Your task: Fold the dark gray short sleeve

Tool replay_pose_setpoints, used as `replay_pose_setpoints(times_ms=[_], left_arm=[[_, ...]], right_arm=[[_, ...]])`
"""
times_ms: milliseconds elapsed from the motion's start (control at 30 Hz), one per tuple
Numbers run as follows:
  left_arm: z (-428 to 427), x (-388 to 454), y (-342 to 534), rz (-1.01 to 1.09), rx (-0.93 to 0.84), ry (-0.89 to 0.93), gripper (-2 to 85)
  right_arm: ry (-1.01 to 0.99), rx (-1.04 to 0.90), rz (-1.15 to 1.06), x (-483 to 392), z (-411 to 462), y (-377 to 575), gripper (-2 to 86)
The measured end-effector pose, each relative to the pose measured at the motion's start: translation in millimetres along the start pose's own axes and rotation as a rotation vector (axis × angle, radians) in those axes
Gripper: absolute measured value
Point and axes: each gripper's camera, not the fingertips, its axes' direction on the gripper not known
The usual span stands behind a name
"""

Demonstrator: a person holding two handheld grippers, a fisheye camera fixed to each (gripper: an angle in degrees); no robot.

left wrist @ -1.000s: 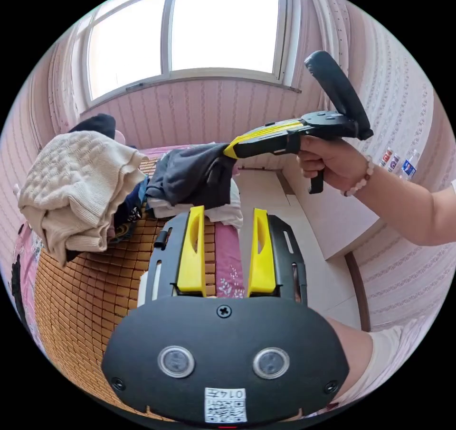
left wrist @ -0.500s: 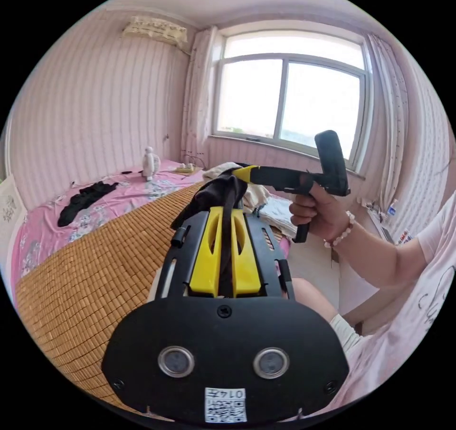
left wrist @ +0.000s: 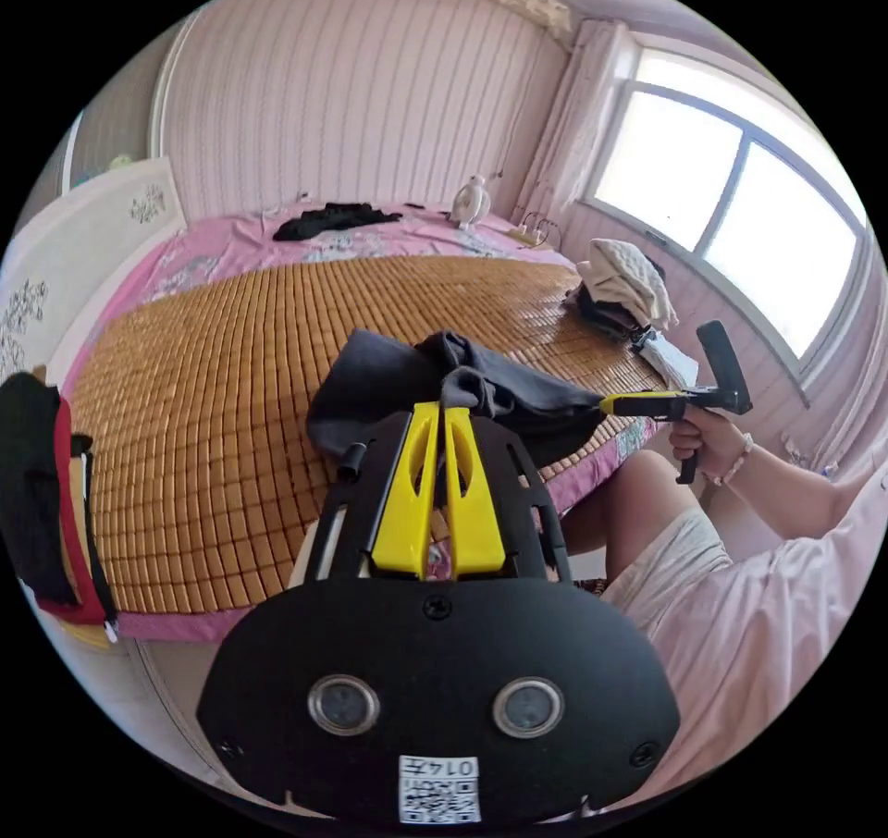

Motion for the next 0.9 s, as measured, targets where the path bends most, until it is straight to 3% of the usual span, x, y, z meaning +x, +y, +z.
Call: replay_pose_setpoints(times_ms=[133,233,400,500,600,733,833,900], left_arm=[[8.5,-33.9,21.0,-0.047,-0.03,0.019,-1.0],[-7.6,-57.6,7.6,-0.03,0.062,0.033,-1.0],[-45.5,-101.3,-109.9,0.048,0.267,-0.011,-0.8],[-59.2,-121.4,-177.5,-0.025,0.391,0.024,-0.1],[-39.7,-136.2,-206.2,-0.084,0.347,0.024,5.7],[-17.5,-144.7,-170.6,-0.049,0.234,0.011,10.7],[-15.7,-140.1,-89.2,0.057,0.167,-0.081,10.7],[-1.8,-136.0,-11.9,0.066,0.025,-0.05,9.5]], right_arm=[[0.127,-0.1,-0.019,-1.8,29.2,-0.4,0.4],[0.141,-0.112,0.001,-0.4,31.6,-10.2,0.5],[0.158,-0.019,-0.031,-16.7,16.8,-30.1,0.6],[0.169,0.024,-0.009,-23.4,11.7,-41.6,0.8],[0.175,0.019,0.086,-14.1,20.1,-46.5,1.2],[0.241,-0.021,0.126,-9.0,32.0,-49.2,2.5],[0.286,0.033,0.02,-25.2,33.0,-55.1,4.7],[0.256,0.055,-0.092,-43.5,42.0,-65.0,5.6]])
